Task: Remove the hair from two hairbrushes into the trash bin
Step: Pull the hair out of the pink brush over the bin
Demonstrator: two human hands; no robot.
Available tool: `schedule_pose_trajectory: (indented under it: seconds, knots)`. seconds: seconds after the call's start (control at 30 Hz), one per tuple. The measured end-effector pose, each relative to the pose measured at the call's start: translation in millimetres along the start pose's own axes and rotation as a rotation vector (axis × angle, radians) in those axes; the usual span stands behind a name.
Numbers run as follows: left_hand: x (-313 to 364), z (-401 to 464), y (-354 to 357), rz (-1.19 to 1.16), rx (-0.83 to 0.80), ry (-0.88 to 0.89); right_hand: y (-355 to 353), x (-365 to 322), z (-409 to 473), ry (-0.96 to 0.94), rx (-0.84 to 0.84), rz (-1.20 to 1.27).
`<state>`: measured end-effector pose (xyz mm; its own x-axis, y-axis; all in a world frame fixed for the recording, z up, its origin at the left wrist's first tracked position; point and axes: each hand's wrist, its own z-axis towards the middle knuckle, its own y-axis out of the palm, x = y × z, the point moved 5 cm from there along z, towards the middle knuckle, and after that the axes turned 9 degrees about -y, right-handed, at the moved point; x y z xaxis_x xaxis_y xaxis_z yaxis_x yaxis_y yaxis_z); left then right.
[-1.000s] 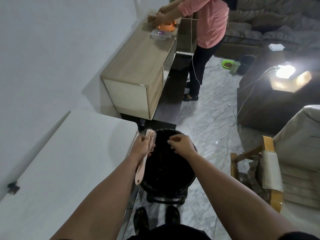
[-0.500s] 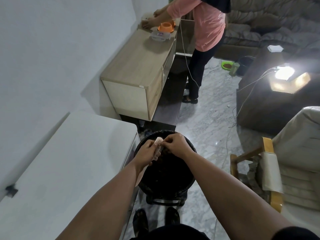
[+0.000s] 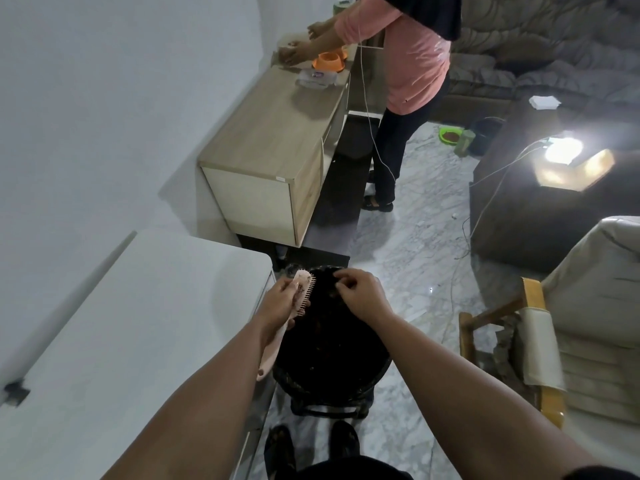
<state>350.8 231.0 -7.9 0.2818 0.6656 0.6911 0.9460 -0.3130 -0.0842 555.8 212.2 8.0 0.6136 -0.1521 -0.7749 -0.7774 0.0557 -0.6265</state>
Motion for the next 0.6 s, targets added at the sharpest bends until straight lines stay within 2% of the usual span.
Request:
schedule_pose_trajectory:
  seconds: [0.1, 0.2, 0.33, 0.5, 0.6]
  knots:
    - [1.7, -0.1, 10.5, -0.039, -0.015, 0.01, 9.9, -27.6, 7.2, -0.144, -0.002, -0.012]
    - [7.2, -5.2, 18.1, -0.017, -0.028, 0.023, 13.3, -28.1, 9.8, -0.156, -0.021, -0.126]
    - [6.3, -7.1, 20.1, 0.024, -0.028, 0.011, 12.6, -29.7, 3.8, -0.261, -0.03, -0.252]
    - [-1.2, -1.8, 24.5, 0.136, -0.021, 0.017, 15.4, -25.4, -1.7, -0.236, -0.077, -0.298]
    - [-5.8, 4.2, 26.0, 0.178, -0.008, 0.031, 14.4, -20.2, -3.7, -0.144, -0.072, -0.264]
